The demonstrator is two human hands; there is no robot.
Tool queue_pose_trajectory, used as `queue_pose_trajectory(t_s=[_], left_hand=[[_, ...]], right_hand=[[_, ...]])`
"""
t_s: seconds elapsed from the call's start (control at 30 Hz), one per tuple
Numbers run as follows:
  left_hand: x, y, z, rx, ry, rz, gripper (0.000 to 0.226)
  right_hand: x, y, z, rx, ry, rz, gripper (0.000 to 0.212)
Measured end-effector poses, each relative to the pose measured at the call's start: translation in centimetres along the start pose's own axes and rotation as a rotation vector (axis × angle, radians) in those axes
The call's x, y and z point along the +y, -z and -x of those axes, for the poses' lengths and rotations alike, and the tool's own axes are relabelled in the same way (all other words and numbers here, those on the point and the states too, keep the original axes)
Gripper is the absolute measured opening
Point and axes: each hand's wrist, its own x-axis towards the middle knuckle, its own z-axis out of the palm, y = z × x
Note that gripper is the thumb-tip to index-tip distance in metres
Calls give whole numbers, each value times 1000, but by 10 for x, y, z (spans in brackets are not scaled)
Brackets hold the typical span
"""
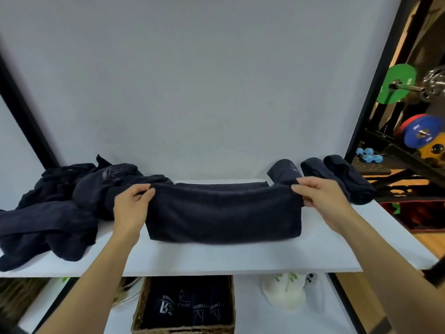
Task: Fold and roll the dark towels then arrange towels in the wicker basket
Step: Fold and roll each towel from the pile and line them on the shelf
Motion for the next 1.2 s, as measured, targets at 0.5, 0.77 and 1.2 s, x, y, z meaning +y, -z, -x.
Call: queue_pose_trajectory(t_s=[0.5, 0.77, 1.2], left_hand=[[-53, -94, -131, -162, -117, -607, 34], [-59, -131, -82, -596, -489, -1063, 65], [-68, -64, -28, -725, -857, -967, 54]], right_hand=[[49, -73, -152, -28, 121, 1445, 13], [69, -128, -132, -240, 320, 1161, 50], [62, -105, -156, -261, 192, 1280, 38]])
